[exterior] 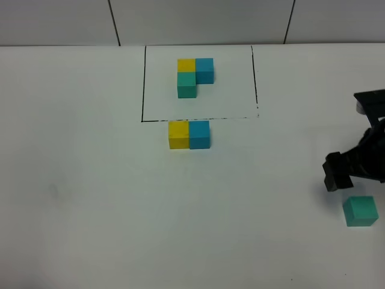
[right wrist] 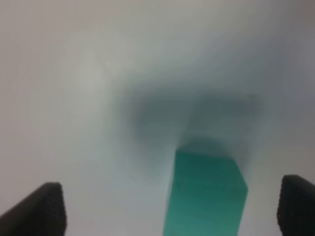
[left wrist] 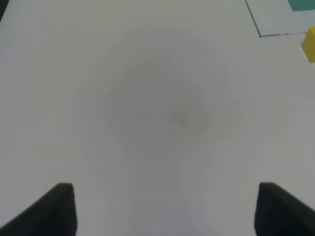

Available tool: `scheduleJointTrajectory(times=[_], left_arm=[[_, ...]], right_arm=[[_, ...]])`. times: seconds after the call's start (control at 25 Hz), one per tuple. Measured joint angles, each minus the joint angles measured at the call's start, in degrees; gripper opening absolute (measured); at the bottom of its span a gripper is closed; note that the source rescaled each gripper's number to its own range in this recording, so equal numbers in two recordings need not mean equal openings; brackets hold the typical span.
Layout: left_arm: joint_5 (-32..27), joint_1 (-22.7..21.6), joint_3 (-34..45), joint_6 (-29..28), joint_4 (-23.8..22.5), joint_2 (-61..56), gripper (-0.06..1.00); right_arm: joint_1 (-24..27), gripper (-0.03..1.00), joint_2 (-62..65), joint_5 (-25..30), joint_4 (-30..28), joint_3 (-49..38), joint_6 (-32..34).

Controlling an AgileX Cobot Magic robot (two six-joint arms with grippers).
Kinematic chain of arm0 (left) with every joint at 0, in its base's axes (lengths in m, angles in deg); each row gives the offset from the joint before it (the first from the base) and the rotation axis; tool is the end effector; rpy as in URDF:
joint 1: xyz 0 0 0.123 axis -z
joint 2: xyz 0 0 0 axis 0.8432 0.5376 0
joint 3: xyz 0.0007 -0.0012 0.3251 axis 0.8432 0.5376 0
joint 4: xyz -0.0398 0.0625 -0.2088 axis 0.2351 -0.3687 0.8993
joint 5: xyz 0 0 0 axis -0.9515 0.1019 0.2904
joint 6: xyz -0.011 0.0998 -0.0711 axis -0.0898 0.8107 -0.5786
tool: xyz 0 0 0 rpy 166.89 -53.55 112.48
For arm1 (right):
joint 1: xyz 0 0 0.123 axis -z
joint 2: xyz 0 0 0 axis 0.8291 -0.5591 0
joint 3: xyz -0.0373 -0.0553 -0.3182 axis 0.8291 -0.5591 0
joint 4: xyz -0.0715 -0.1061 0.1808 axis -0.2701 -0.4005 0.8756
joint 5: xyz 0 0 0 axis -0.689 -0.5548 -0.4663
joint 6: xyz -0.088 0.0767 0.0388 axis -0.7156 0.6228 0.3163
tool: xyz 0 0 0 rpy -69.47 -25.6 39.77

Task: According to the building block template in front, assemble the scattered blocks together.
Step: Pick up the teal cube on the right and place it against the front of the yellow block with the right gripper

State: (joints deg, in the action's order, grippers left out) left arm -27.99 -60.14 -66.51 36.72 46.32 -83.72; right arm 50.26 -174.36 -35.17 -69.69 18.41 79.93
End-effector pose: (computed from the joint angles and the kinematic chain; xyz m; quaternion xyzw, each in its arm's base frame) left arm -0.0447 -0.0109 0.2497 0.0291 0.8492 0.0004 0.5273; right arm 0.2469 0.0323 0.2127 -0.0863 0.9912 0.0317 0.0951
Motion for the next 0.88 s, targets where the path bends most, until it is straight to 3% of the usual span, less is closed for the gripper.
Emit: scheduleJointTrajectory(times=[0.44, 0.88], left_arm=[[0.00, 0.00, 0.00, 0.00, 0.00, 0.00, 0.67], [0.00, 0.00, 0.00, 0.00, 0.00, 0.00, 0.67]], right_arm=[[4.05, 0.79, 2.43, -9.07, 2.65, -12.05, 1.23], [4.23, 0.79, -2.21, -19.68, 2.83, -15.45, 0.62]])
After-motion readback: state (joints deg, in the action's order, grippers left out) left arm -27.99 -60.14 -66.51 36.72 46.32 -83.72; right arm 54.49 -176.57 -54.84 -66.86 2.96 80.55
